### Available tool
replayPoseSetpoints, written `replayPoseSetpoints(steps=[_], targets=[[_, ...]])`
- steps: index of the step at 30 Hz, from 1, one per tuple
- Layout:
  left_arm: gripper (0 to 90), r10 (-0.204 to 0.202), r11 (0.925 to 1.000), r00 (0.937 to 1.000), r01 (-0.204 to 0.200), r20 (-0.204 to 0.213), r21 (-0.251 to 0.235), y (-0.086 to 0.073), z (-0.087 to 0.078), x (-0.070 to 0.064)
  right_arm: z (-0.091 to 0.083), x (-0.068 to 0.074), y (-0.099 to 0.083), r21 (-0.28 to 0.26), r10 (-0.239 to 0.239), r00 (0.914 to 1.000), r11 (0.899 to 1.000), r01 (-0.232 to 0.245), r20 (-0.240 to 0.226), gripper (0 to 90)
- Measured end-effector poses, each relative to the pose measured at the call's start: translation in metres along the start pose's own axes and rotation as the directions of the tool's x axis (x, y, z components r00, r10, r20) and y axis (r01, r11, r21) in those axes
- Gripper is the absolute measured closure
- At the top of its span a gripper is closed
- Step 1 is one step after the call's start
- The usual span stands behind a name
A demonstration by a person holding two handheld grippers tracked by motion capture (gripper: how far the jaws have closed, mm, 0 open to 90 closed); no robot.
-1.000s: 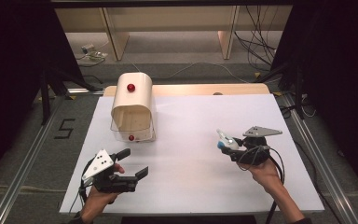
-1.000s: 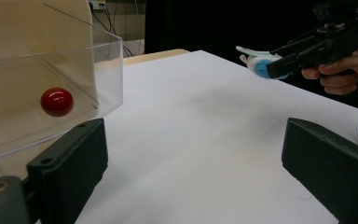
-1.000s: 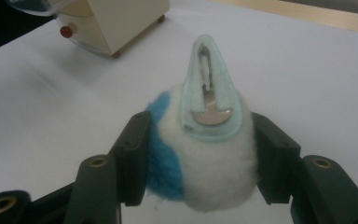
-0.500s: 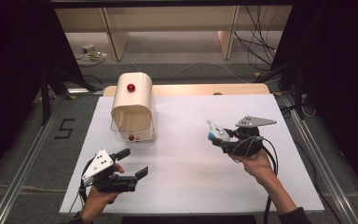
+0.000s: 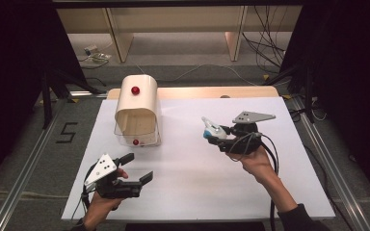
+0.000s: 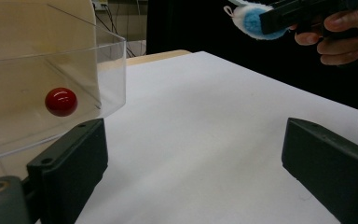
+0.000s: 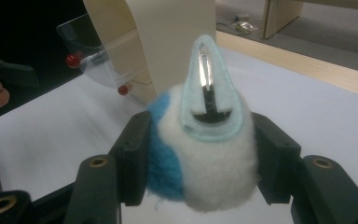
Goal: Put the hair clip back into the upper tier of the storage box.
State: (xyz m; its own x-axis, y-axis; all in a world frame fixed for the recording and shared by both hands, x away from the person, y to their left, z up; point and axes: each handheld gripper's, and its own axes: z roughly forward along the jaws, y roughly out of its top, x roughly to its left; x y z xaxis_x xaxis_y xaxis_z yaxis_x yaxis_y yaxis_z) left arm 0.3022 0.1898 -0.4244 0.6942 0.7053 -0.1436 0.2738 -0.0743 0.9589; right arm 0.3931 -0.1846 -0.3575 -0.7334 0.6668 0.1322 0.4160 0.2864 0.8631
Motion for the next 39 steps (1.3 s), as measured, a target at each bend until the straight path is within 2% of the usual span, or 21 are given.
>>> replayPoseSetpoints(steps=[6,9,24,39], targets=[[6.6,0.001,1.0,1.0,-0.001,0.001,0.0,0.0,0.0,0.0,0.007,0.008,0.011,-0.004,-0.01,0.9995,1.0,0.01,-0.031,46.4],[6.6,0.0,1.0,1.0,0.0,0.002,-0.004,0.0,-0.001,0.0,0.012,0.013,0.016,0.001,-0.031,0.9989,1.0,0.031,-0.036,46.4],[6.6,0.002,1.0,1.0,-0.002,0.003,-0.002,0.0,-0.001,0.0,0.031,0.028,0.034,-0.002,-0.063,0.9956,0.998,0.063,-0.069,46.4],[6.6,0.001,1.0,1.0,-0.001,0.004,-0.003,0.0,-0.001,0.0,0.05,0.041,0.047,-0.003,-0.074,0.9919,0.997,0.074,-0.104,46.4]])
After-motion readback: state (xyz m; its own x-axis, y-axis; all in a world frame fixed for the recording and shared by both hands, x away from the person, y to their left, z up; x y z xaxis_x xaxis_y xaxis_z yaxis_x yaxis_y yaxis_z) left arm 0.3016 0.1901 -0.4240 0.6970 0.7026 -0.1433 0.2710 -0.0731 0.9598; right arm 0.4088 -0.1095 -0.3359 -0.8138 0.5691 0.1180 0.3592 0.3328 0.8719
